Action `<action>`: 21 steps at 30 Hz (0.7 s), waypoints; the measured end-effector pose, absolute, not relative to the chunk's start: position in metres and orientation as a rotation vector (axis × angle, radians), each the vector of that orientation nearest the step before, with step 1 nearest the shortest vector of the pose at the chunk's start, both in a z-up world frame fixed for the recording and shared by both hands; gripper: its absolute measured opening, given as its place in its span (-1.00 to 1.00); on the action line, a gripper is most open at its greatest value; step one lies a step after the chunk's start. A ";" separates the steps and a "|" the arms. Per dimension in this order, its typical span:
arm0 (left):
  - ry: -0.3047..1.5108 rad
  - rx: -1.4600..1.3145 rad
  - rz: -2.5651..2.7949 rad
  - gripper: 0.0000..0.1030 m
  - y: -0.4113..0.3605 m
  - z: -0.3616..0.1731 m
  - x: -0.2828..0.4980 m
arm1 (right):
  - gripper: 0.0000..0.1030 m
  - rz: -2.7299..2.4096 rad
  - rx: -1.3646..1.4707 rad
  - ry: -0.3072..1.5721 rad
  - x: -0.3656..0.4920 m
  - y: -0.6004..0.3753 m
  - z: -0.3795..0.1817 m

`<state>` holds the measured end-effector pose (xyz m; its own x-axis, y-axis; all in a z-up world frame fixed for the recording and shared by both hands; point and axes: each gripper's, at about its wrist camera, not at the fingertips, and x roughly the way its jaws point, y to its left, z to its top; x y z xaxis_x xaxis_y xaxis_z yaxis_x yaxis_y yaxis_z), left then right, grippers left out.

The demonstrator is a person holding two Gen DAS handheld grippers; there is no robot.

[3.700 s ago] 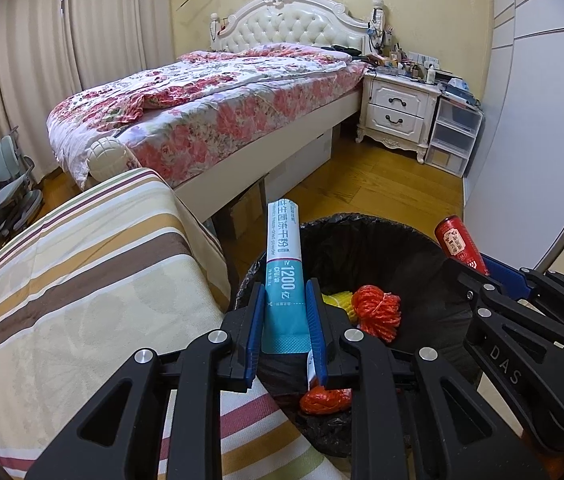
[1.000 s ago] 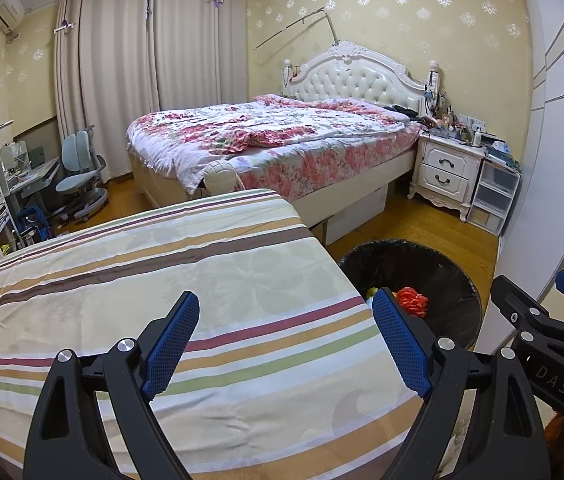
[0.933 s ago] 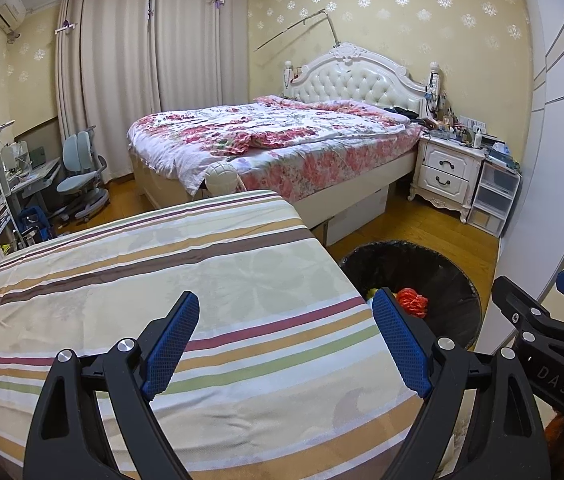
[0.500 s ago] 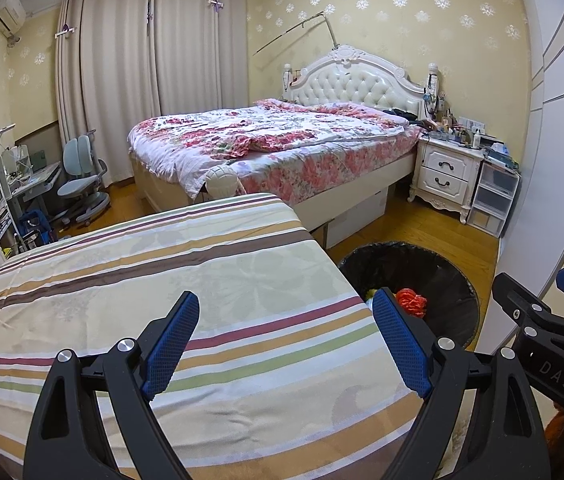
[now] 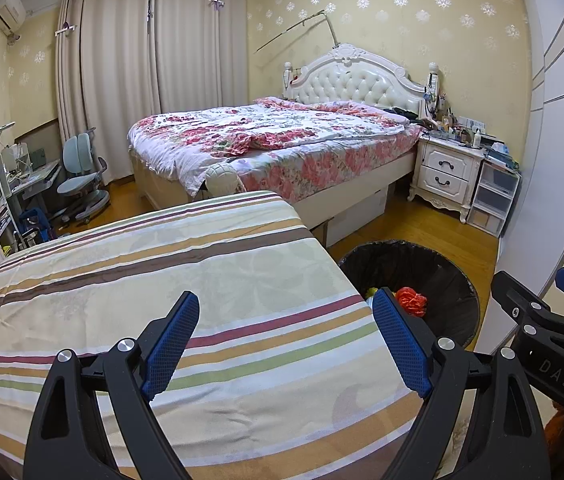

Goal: Collect trash

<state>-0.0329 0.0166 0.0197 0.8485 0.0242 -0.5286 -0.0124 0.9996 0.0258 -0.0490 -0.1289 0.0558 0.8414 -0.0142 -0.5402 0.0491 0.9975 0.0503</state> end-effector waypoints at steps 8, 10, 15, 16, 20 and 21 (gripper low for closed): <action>0.563 0.020 0.017 0.66 0.015 0.018 -0.032 | 0.85 -0.033 0.064 0.571 -0.049 -0.129 0.055; 0.563 0.019 0.017 0.66 0.015 0.018 -0.033 | 0.85 -0.034 0.063 0.571 -0.049 -0.129 0.056; 0.563 0.019 0.017 0.66 0.015 0.018 -0.033 | 0.85 -0.033 0.065 0.570 -0.049 -0.129 0.055; 0.563 0.019 0.016 0.66 0.016 0.018 -0.033 | 0.85 -0.033 0.064 0.570 -0.049 -0.129 0.055; 0.563 0.020 0.017 0.66 0.016 0.018 -0.033 | 0.85 -0.034 0.063 0.571 -0.050 -0.128 0.055; 0.563 0.019 0.017 0.66 0.016 0.018 -0.033 | 0.85 -0.034 0.063 0.571 -0.050 -0.128 0.055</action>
<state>-0.0329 0.0155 0.0176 0.8454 0.0213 -0.5337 -0.0108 0.9997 0.0227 -0.0500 -0.1280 0.0550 0.8410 -0.0144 -0.5409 0.0492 0.9975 0.0500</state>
